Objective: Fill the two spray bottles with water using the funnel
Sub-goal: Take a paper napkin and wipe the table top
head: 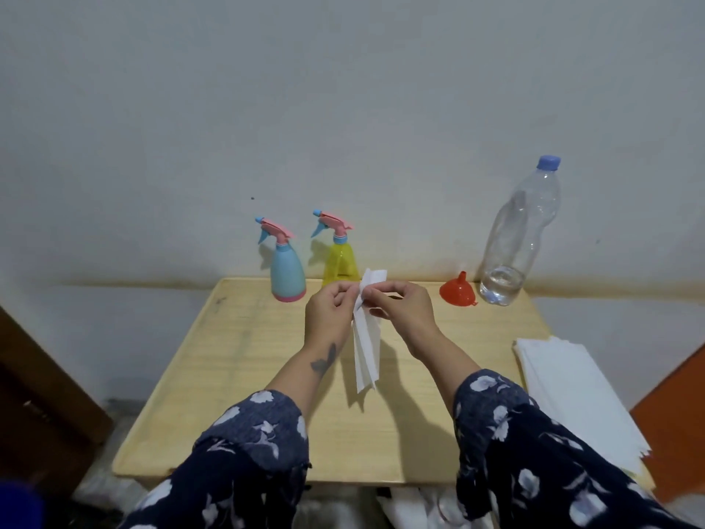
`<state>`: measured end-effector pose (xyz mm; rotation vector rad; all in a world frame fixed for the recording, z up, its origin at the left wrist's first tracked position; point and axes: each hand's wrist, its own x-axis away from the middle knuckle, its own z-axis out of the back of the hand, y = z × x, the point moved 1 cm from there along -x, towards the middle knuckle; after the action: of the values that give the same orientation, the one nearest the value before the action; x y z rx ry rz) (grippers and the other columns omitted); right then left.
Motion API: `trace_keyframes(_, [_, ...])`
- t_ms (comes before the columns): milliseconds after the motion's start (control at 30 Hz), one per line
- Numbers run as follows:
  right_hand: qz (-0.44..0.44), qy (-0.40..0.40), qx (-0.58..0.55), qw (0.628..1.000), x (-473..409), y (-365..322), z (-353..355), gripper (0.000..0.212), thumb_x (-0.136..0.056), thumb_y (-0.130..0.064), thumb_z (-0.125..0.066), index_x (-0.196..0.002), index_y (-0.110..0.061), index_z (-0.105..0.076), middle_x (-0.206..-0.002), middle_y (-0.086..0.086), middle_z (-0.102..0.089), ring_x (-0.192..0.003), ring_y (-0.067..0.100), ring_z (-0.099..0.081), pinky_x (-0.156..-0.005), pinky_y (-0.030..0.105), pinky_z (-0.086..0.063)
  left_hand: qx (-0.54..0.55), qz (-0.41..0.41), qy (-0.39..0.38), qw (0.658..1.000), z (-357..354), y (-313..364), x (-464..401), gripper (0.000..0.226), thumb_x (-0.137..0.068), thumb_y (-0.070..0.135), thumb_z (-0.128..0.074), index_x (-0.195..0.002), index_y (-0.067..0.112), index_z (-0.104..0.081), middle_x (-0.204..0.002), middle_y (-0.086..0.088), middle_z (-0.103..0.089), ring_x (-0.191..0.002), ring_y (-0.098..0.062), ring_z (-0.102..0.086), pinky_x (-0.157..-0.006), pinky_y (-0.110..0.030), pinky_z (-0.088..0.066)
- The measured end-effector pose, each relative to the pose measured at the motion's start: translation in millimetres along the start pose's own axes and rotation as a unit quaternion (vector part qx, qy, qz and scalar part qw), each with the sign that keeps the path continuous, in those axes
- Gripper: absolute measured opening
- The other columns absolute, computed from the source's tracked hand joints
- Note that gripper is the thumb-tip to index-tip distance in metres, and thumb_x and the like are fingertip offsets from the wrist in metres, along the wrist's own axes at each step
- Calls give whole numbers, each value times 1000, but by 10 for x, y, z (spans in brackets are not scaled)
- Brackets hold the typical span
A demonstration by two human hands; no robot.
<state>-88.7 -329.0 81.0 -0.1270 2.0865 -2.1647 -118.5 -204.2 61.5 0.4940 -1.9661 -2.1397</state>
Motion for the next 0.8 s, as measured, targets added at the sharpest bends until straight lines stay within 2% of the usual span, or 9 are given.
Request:
trace_keyframes(67, [3,23,4,1000,33,17,-197,5,-81,-11,-73,-76,-11,-72,-79,9,-73,-75,20,-70,-74,32,-59,4,5,-10,1000,183,-10,-9,14,-95,24,-59,-85,22,-68,-85,-4,-75,-89,-28,-71,-88,-52,-54])
trace_keyframes(233, [-4,54,-33,998,149,74,-625,9,-86,-12,-65,-79,-9,-70,-79,5,-70,-71,19,-67,-77,36,-59,-1,-4,-32,999,581,-55,7,15,-96,19,-56,-93,21,-71,-90,0,-75,-89,-17,-71,-89,-44,-55])
trace_keyframes(333, [-20,48,-71,996,236,48,-812,17,-89,-23,-66,-85,-7,-70,-81,7,-71,-74,18,-70,-75,34,-59,-10,-31,-49,998,760,-43,26,20,-96,12,-55,-97,23,-72,-95,4,-74,-90,-6,-70,-85,-28,-55])
trace_keyframes(433, [-30,58,-63,996,280,-11,-946,19,-86,-25,-70,-85,-5,-70,-78,5,-70,-73,16,-70,-75,36,-60,-2,-51,-58,997,885,-1,42,16,-92,8,-62,-97,19,-72,-88,7,-73,-81,5,-67,-74,-11,-50])
trace_keyframes(533, [-41,65,-67,995,290,-66,-1041,15,-89,-18,-65,-83,-5,-69,-75,4,-69,-67,13,-68,-76,40,-59,9,-51,-52,997,983,-8,29,9,-87,15,-70,-96,16,-73,-86,7,-73,-80,2,-69,-71,-11,-50])
trace_keyframes(633, [-55,48,-74,995,303,-93,-1129,14,-91,-19,-63,-87,-9,-70,-81,5,-70,-71,13,-69,-75,40,-58,5,-46,-29,999,1072,-18,-4,14,-87,21,-71,-98,13,-72,-86,7,-73,-80,1,-69,-72,-13,-51])
trace_keyframes(800, [-77,25,-84,993,300,-119,-1252,13,-93,-19,-60,-95,-10,-70,-84,4,-70,-78,16,-68,-70,32,-58,-16,-46,8,999,1199,-9,-54,12,-82,27,-76,-89,19,-71,-81,9,-72,-75,-1,-69,-71,-16,-55])
